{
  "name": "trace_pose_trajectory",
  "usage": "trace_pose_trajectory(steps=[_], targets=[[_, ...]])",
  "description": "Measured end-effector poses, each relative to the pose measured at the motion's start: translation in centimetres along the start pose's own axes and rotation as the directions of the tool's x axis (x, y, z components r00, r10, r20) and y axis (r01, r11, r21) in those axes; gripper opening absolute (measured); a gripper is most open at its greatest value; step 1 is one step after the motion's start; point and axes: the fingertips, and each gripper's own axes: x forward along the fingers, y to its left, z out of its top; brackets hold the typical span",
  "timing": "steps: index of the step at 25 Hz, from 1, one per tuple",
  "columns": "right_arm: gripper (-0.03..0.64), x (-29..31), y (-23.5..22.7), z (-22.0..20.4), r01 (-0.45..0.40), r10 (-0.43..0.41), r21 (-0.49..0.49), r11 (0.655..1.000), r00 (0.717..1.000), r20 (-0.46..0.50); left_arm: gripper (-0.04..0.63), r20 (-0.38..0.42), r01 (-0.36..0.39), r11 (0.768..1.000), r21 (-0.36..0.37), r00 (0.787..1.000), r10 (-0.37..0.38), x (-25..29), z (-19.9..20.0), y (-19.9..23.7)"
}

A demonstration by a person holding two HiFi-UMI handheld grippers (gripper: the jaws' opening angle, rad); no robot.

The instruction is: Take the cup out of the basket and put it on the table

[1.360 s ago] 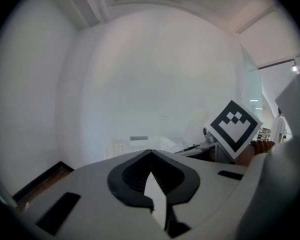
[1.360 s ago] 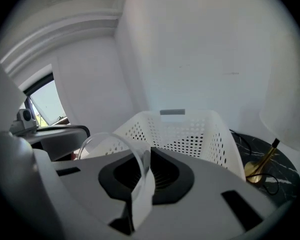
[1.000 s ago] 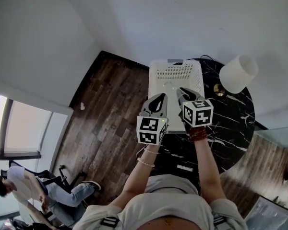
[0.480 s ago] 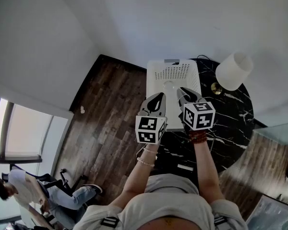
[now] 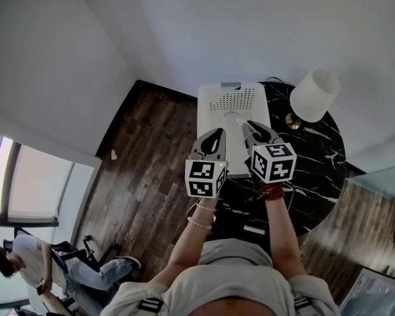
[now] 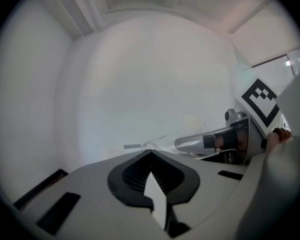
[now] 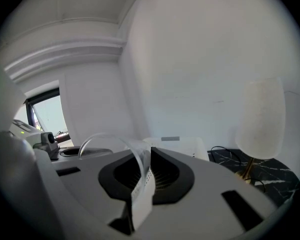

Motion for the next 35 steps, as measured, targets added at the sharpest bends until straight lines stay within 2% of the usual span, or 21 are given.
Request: trace_pose_trajectory(steps=[7, 19, 35], targets=[[0.032, -2.2, 0.2, 0.9, 0.011, -0.009, -0.036, 0.999, 0.999, 0.041, 0.006, 0.010, -0.010, 1.000, 0.009, 1.000, 0.010, -0.5, 0.4, -1.1], [0.032, -5.5, 0.6, 1.0, -0.001, 0.003, -0.022, 1.000, 0.996, 0.093, 0.006, 0.030, -0.046, 0.999, 0.015, 0.999, 0.045, -1.1, 1.0, -2.5], [0.033, -8.4, 0.7, 1.5, -0.007, 0.015, -0.066, 0.998, 0.991, 0.130, 0.006, 0.042, -0.079, 0.995, 0.054, 0.996, 0.077, -1.8, 1.4, -4.8]])
